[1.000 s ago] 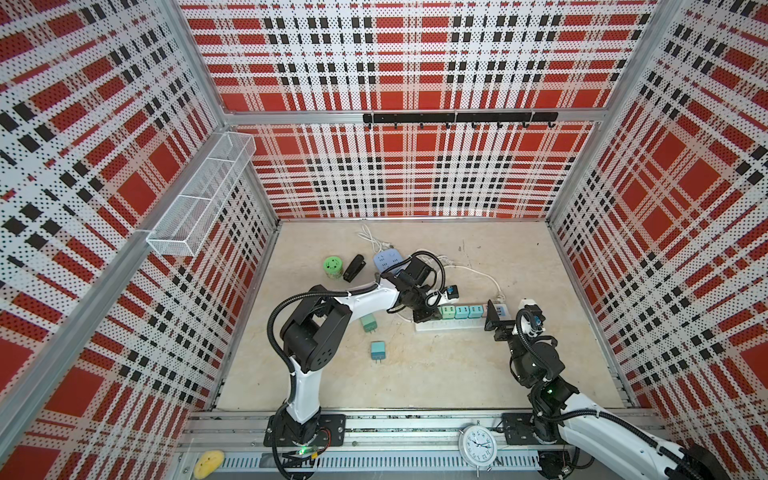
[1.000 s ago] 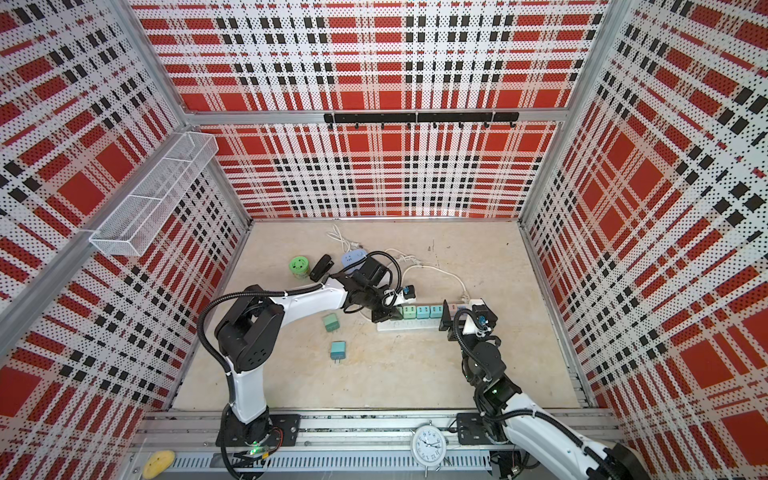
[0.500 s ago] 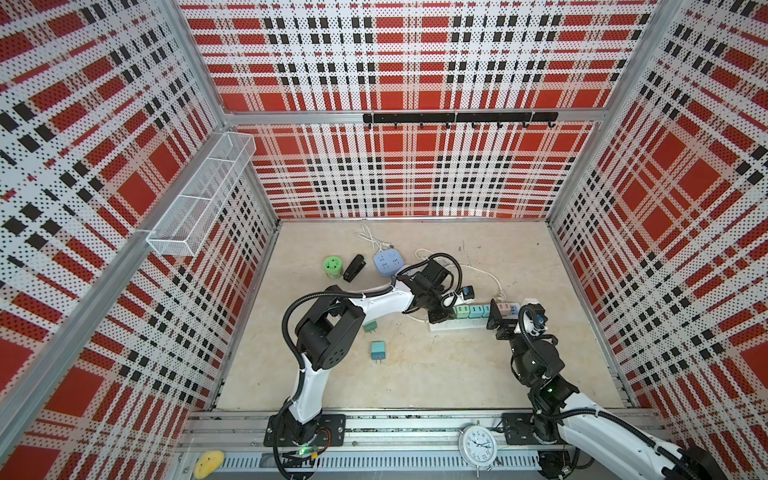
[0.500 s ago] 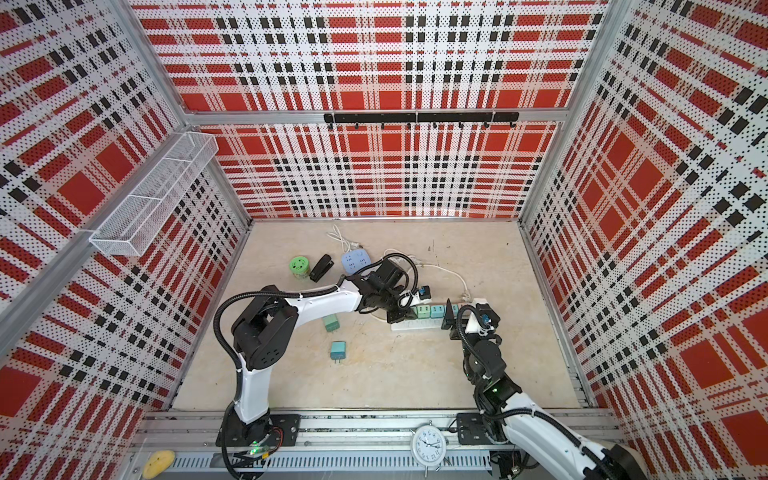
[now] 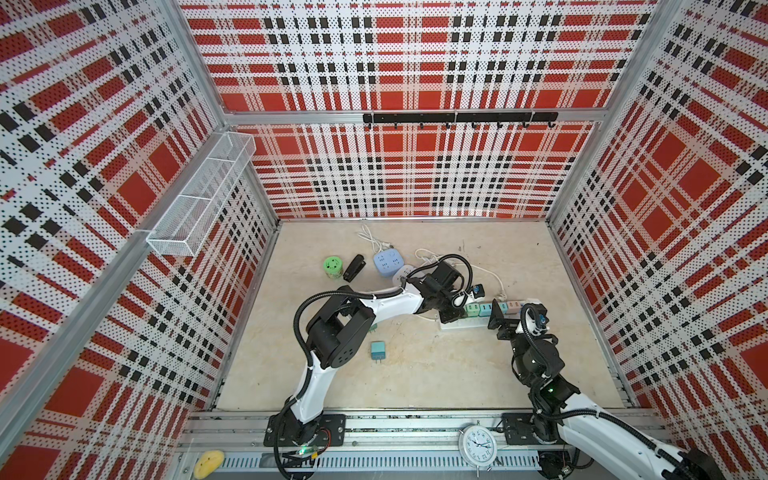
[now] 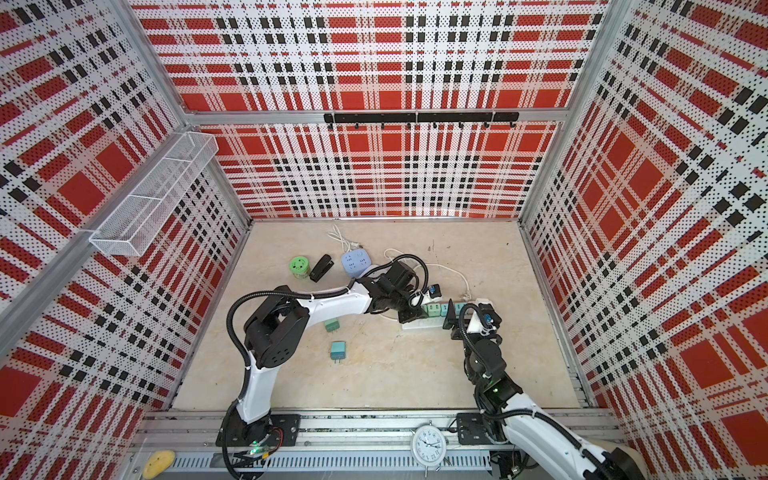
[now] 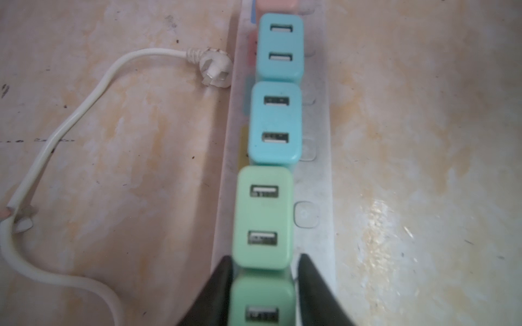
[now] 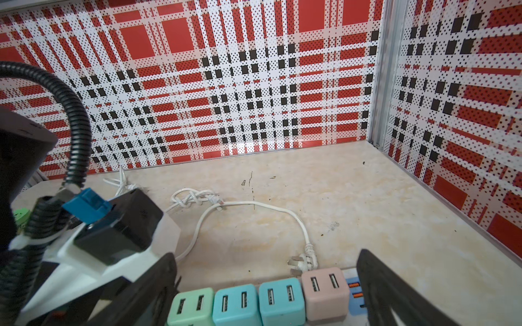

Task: Insert the plug
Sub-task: 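Lower the light green adapter into the socket beside the other light green adapter, then open and lift the left gripper while the right gripper swings toward the adapters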

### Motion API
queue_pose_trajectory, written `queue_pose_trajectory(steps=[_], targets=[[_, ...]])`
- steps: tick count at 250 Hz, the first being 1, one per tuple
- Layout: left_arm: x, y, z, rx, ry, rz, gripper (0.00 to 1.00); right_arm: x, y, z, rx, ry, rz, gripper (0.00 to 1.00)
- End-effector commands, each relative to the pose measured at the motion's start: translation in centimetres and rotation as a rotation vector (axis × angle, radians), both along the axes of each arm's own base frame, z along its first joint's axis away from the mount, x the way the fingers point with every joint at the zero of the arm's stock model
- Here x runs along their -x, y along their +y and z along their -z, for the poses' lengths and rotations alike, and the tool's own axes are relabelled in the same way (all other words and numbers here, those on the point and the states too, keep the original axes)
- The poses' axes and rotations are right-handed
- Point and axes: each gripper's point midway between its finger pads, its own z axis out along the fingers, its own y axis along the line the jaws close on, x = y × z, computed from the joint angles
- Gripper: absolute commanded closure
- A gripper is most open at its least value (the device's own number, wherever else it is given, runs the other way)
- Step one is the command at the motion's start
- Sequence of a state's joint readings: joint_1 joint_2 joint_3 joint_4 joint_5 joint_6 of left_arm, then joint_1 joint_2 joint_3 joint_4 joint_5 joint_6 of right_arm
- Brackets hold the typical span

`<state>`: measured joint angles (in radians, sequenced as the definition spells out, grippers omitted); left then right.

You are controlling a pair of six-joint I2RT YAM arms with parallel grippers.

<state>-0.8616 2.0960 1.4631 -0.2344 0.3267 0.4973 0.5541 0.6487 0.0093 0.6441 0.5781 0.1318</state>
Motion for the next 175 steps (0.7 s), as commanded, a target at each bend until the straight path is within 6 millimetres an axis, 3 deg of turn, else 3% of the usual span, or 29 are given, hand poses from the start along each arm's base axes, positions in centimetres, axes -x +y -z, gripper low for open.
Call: queue_pose_trajectory(steps=[1, 30, 58, 85, 110, 142, 175], targets=[[-1.0, 0.8, -3.5, 0.077, -0.054, -0.089, 0.01, 0.0, -0.3, -0.2, -0.024, -0.012, 0.016, 0.0], [-1.4, 3.0, -9.8, 0.214, -0.069, -0.179, 0.01, -0.1, -0.1, -0.3, -0.023, -0.01, 0.007, 0.0], [-1.2, 6.7, -16.6, 0.377, -0.148, -0.336, 0.01, -0.1, -0.2, -0.2, -0.025, -0.001, 0.013, 0.0], [0.3, 11.5, -20.4, 0.493, -0.209, -0.518, 0.01, -0.2, -0.6, -0.1, -0.028, 0.011, 0.041, 0.0], [1.8, 16.2, -20.9, 0.552, -0.224, -0.705, 0.01, -0.4, -0.3, 0.0, -0.017, 0.026, 0.027, 0.0], [2.4, 23.3, -18.3, 0.655, -0.169, -1.037, 0.01, -1.5, 1.1, -0.3, -0.061, 0.166, -0.003, 0.02], [2.3, 28.5, -16.0, 0.807, -0.134, -1.188, 0.01, -3.5, 6.1, -1.7, -0.134, 0.307, -0.165, 0.15]])
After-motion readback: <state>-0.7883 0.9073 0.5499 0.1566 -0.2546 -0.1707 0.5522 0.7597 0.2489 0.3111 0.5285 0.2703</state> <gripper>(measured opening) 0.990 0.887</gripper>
